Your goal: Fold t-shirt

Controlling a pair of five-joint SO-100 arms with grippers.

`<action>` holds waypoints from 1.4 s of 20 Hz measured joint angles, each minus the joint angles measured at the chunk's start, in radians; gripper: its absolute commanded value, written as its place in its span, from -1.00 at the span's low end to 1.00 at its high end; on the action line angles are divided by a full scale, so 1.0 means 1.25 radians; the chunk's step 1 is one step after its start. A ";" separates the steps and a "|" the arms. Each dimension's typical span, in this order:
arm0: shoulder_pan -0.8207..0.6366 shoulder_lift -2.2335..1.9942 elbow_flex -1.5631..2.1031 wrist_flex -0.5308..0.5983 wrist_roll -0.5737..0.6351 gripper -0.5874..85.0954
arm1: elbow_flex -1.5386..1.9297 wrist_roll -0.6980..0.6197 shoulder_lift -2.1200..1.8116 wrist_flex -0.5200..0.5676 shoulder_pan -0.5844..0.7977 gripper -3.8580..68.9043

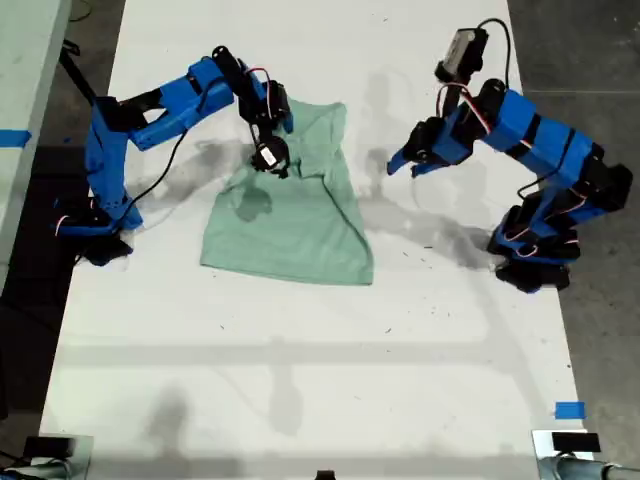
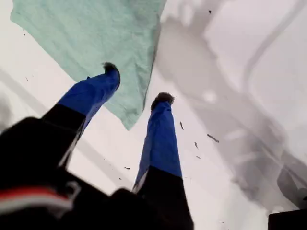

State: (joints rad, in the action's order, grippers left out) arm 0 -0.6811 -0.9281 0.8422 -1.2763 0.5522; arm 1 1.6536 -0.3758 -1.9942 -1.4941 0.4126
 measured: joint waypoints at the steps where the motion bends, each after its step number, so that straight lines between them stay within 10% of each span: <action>1: 0.012 0.037 -0.025 0.015 -0.013 -0.99 | 0.021 0.007 -0.015 0.001 -0.005 -0.38; 6: 0.033 0.141 -0.038 0.124 -0.080 -0.99 | 0.104 0.048 -0.094 0.011 -0.033 -0.40; 9: 0.036 0.175 -0.038 0.179 -0.096 -0.40 | 0.147 0.074 -0.129 0.028 -0.053 -0.40; 12: 0.036 0.163 -0.037 0.184 -0.064 -0.31 | 0.191 0.093 -0.155 0.045 -0.080 -0.41; 21: 0.082 -0.320 0.028 -0.233 0.067 -0.33 | 0.223 0.039 -0.136 0.115 -0.206 -0.16; 28: 0.210 -0.657 0.471 -0.180 0.043 -0.38 | 0.200 0.006 0.053 0.174 -0.272 -0.11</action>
State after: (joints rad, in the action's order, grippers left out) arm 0 -0.4188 -1.7487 1.4312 -1.5018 0.6059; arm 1 1.9037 -0.3682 -1.9282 -1.2763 0.0721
